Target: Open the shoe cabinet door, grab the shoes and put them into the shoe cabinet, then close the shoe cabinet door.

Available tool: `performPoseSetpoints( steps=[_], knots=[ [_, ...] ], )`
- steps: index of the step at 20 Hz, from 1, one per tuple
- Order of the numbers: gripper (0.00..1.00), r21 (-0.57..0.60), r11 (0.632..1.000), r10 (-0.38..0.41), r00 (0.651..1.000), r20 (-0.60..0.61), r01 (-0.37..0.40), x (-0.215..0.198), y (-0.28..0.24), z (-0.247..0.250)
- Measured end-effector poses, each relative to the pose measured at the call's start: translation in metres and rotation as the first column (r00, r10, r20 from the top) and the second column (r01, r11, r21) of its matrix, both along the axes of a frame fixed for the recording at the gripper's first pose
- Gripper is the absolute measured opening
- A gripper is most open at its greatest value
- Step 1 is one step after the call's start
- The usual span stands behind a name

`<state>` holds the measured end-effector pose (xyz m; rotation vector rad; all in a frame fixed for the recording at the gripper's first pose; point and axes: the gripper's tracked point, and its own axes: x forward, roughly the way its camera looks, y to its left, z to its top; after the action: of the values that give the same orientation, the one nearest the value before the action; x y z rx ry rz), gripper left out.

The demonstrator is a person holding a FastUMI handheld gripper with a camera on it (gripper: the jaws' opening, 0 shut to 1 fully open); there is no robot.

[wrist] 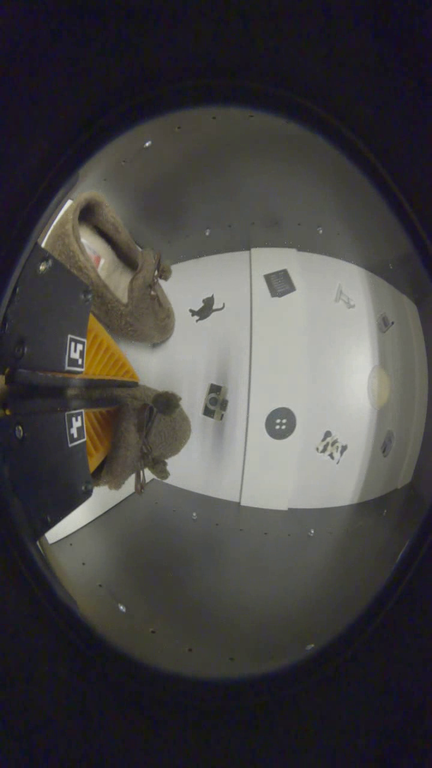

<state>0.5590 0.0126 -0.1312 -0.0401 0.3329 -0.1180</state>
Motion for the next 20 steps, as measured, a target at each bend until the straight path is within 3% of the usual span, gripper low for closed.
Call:
performPoseSetpoints(
  steps=[8, 10, 13, 15, 17, 20],
  knots=[
    [0.15, -0.025, 0.998, 0.049, 0.997, -0.060, -0.051, 0.007, 0.008, -0.011],
    [0.22, -0.053, 0.997, 0.048, 0.996, -0.071, -0.052, 0.002, 0.007, -0.009],
    [0.57, -0.064, 0.997, 0.030, 0.997, -0.073, -0.034, -0.013, 0.005, -0.005],
    [0.70, -0.048, 0.998, 0.030, 0.998, -0.061, -0.033, -0.025, 0.009, 0.001],
    [0.70, -0.028, 0.998, 0.051, 0.997, -0.063, -0.053, -0.043, 0.019, 0.005],
    [0.71, -0.091, 0.995, 0.043, 0.999, -0.018, -0.045, -0.070, 0.024, 0.023]
  ],
)
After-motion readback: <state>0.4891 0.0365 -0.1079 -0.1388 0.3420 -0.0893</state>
